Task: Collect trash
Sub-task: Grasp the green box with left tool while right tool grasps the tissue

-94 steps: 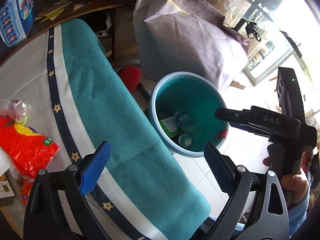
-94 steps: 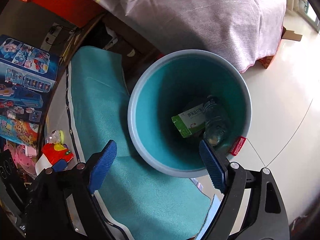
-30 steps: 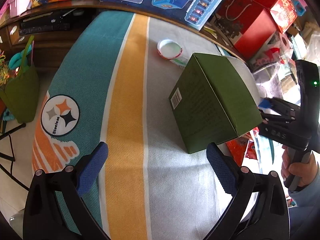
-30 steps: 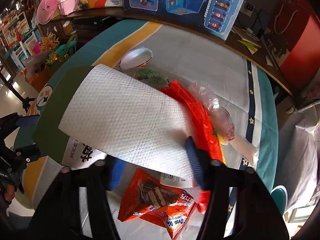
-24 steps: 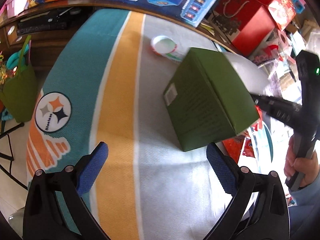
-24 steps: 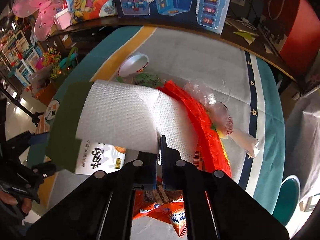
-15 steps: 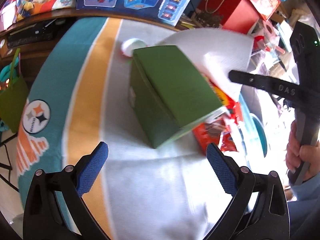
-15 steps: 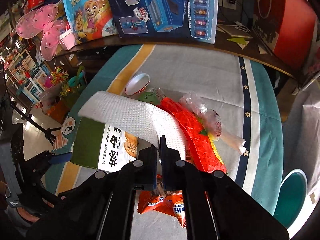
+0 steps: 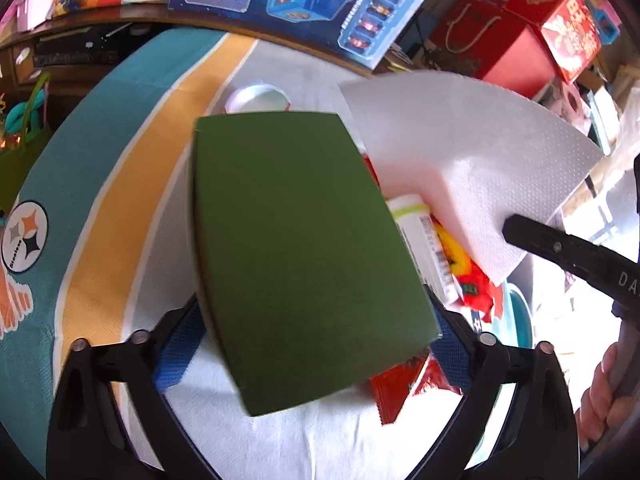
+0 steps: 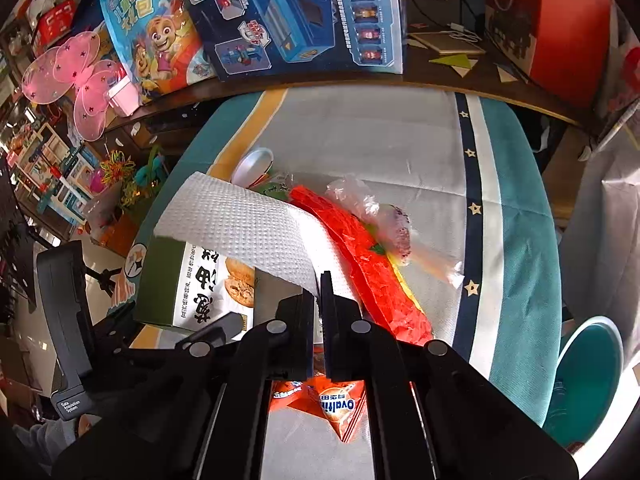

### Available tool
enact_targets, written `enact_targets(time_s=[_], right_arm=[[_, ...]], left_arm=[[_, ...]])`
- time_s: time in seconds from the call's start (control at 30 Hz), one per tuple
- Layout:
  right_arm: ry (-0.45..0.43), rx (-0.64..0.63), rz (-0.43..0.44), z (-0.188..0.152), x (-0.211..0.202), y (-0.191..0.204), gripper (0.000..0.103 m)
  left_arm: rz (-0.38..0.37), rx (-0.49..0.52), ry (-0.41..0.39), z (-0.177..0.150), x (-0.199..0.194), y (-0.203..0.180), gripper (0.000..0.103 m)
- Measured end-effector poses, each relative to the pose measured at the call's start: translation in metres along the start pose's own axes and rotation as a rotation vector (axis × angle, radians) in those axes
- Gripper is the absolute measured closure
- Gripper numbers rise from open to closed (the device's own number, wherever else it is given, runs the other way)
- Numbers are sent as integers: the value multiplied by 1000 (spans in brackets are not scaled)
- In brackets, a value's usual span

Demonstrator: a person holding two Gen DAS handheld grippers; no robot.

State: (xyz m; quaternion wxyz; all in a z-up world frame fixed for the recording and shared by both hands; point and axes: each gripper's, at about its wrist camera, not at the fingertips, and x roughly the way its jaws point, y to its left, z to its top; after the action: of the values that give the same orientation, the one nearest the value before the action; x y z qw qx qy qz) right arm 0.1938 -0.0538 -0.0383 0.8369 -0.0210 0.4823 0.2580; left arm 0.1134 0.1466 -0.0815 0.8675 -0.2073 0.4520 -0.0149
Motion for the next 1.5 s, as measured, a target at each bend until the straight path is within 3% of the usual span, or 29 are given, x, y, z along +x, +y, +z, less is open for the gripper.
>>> enact_targets(time_s=[0.1,0.23,0.3,0.33,0.37,0.67,0.7,0.73,0.77,0.8,0.93,1.0,1.13,1.5], right_arm=[[16,-13,3,1,8,4,99],[33,-19,10,6,20,10,93],[36,-23,5,8,25,13,80],[33,-32,-7,10,27,15,68],[29,-44,-20,12,30,17,64],[21,-129,-76,26,57,37,64],[20,-144,-79,27,58,41,64],[15,-155,-80,28,58,43,71],[7,-166,-78,29,57,46,91],[1,-169,-78,30,54,49,98],[-33,-115,-45,33,34,42,100],[-49,-62,-7,34,20,32,101],[-76,-3,43,34,-7,19,101],[-172,82,42,8,-69,-17,101]], left_arm=[[15,17,1,1,-4,6,34],[6,41,11,5,-10,16,39],[-14,49,20,7,-10,22,39],[-20,55,22,7,-10,23,39],[-25,67,26,8,-11,25,39],[-25,84,22,8,-9,31,35],[-20,80,25,9,-7,31,34],[-19,74,29,9,-5,31,33],[-17,63,36,10,-2,32,32],[-17,56,39,10,0,33,31],[-22,28,23,15,1,36,30],[-17,33,0,16,-3,36,40],[15,45,-39,15,-19,32,43],[-13,150,-107,8,-76,-15,42]])
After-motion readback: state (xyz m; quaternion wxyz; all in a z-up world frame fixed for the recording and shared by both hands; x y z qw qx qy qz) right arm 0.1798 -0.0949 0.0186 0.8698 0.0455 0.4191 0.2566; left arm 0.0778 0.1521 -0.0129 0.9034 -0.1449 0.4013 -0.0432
